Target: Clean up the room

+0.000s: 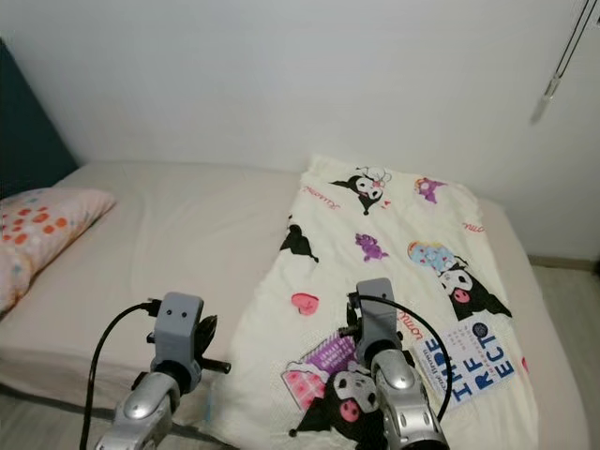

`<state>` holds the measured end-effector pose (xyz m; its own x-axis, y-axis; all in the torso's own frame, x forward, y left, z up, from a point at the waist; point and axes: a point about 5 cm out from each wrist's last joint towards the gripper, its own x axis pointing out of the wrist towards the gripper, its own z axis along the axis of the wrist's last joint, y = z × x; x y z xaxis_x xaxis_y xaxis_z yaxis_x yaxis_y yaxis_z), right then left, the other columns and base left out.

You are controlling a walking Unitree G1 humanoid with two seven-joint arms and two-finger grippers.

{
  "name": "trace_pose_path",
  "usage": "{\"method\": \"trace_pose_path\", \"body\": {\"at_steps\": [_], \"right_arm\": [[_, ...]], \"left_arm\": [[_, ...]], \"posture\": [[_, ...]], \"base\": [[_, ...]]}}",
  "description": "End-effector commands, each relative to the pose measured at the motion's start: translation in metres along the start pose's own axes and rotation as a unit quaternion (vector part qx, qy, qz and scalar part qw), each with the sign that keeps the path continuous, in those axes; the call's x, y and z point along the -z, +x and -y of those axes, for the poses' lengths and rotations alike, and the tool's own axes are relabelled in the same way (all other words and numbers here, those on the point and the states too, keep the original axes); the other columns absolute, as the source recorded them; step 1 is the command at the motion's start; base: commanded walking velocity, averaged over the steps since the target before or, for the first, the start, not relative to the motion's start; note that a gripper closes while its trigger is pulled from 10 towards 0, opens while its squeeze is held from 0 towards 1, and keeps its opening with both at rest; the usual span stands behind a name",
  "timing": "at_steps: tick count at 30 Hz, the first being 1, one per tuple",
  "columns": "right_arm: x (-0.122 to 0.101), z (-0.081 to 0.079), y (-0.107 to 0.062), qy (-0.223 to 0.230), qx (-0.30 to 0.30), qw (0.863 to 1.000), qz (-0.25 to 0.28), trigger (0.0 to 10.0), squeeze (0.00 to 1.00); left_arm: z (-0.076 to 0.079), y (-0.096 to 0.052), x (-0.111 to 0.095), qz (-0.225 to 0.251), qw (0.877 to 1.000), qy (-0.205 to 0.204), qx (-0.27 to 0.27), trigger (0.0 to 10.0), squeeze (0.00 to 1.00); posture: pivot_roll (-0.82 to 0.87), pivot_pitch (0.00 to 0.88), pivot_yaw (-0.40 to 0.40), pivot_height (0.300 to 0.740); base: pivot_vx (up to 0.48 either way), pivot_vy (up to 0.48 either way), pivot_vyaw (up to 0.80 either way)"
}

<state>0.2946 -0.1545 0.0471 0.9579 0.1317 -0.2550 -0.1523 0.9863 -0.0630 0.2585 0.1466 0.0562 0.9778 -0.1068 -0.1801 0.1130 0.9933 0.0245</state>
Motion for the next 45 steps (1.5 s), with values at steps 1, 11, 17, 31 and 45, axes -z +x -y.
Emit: {"method": "trace_pose_path", "body": {"at_steps": [1,11,17,31,45], "right_arm": [[0.000,-0.001,0.000,0.006,0.001,1.000,-0.001,10.0,0.00],[-0.001,-0.005,0.000,-0.004,-0.015,1.000,-0.003,10.0,0.00],[-0.001,-0.006,0.001,0.013,-0.017,1.000,-0.006,10.0,0.00],[-0.001,-0.007,0.000,0.009,-0.021,1.000,-0.004,10.0,0.00],[-0.001,-0.005,0.000,0.009,-0.018,1.000,-0.003,10.0,0.00]], "left_arm": [[-0.002,0.001,0.001,-0.006,1.000,0.008,-0.003,10.0,0.00],[-0.002,0.001,0.000,-0.005,1.000,0.007,-0.005,10.0,0.00],[-0.003,0.000,0.000,-0.006,1.000,0.006,-0.007,10.0,0.00],[-0.008,0.002,0.008,-0.049,0.999,0.001,-0.001,10.0,0.00],[0.006,0.002,0.008,-0.042,0.998,0.025,0.026,10.0,0.00]], "posture": [[0.00,0.069,0.010,0.724],[0.00,0.071,0.007,0.724],[0.00,0.073,0.007,0.724],[0.00,0.062,0.008,0.724],[-0.01,0.057,0.013,0.724]], "base": [[0.000,-0.424,0.00],[0.000,-0.422,0.19],[0.000,-0.420,0.40],[0.000,0.205,0.00],[0.000,0.136,0.00]]}}
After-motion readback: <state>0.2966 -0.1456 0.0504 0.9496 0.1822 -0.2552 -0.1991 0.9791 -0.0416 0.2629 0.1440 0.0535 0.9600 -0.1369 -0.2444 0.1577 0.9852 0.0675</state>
